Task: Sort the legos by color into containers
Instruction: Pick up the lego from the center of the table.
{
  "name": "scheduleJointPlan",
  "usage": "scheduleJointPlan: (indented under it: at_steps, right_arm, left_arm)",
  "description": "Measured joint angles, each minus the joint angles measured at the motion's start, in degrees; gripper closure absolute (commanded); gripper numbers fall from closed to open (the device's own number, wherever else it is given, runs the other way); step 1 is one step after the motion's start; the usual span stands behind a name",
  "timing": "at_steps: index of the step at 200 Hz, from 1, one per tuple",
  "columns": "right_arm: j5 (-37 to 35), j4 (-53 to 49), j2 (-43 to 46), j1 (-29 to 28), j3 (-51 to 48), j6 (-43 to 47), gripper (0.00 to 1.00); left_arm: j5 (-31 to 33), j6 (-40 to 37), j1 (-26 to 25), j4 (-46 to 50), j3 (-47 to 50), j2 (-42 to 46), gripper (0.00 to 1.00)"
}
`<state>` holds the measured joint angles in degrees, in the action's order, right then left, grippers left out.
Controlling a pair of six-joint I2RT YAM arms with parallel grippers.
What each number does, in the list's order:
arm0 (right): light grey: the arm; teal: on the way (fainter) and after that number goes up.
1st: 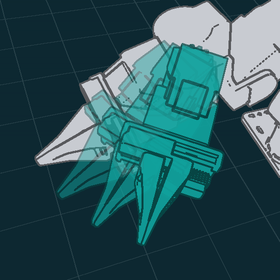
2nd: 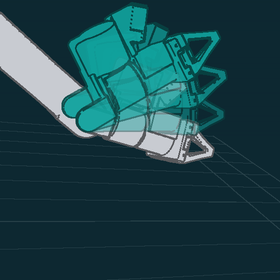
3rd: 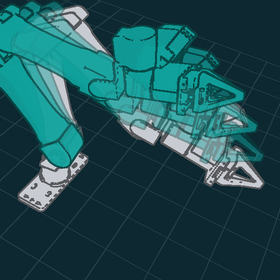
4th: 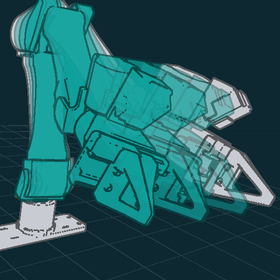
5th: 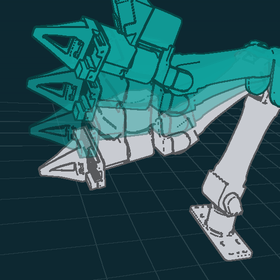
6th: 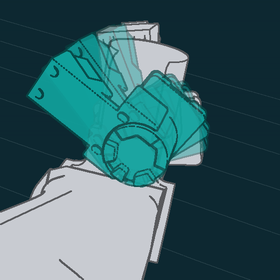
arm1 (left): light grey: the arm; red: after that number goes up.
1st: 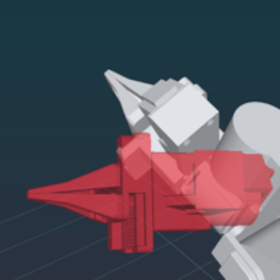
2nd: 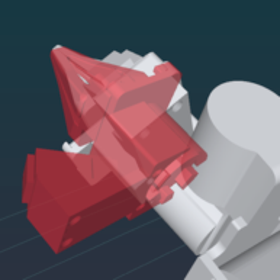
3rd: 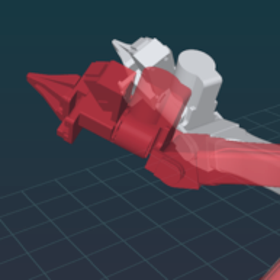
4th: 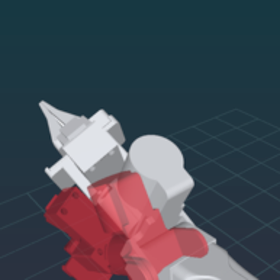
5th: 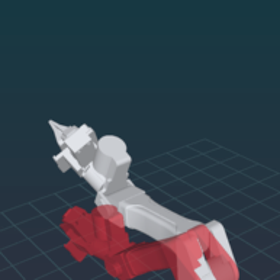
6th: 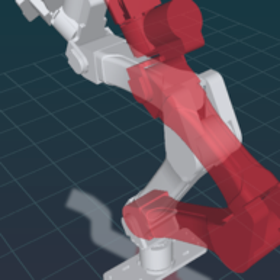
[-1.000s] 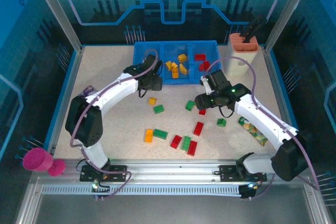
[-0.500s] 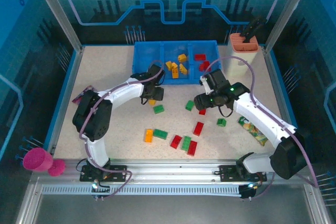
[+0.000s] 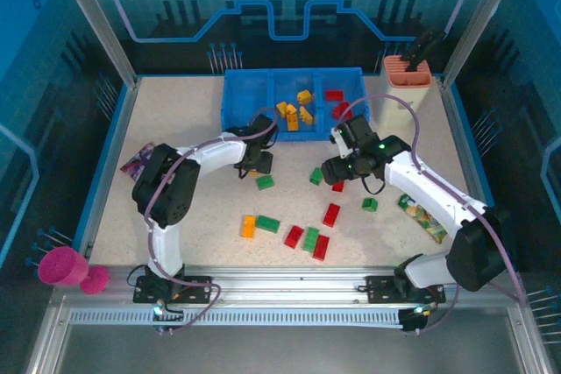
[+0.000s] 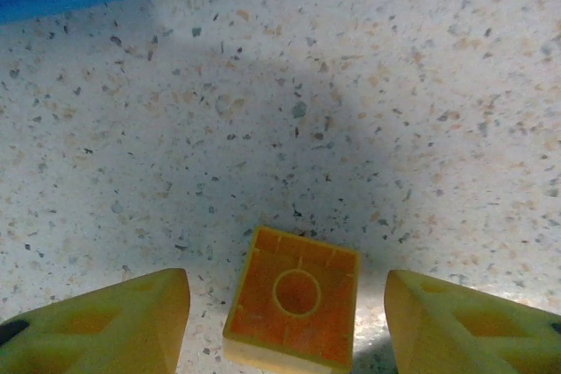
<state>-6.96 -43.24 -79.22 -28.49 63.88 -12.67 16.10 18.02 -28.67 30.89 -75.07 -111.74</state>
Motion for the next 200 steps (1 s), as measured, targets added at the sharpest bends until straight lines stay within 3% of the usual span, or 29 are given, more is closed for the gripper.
scheduleJointPlan:
  at_steps: [95, 155, 200]
  right_arm:
    - [-0.07, 0.42, 0.0, -0.11, -0.02, -0.44, 0.23]
    - [-0.22, 0.7, 0.31, -0.11, -0.79, -0.46, 0.23]
    - [-0.5, 1.31, 0.42, -0.33, -2.05, -0.66, 0.23]
  left_arm:
    - [-0.07, 2.93, 0.15, -2.32, 0.98, -1.46, 0.7]
    - [-1.95, 3.1, 0.15, -1.14, 0.07, 0.11, 0.76]
    - [-5.53, 5.92, -0.57, -1.09, -14.19, 0.7, 0.78]
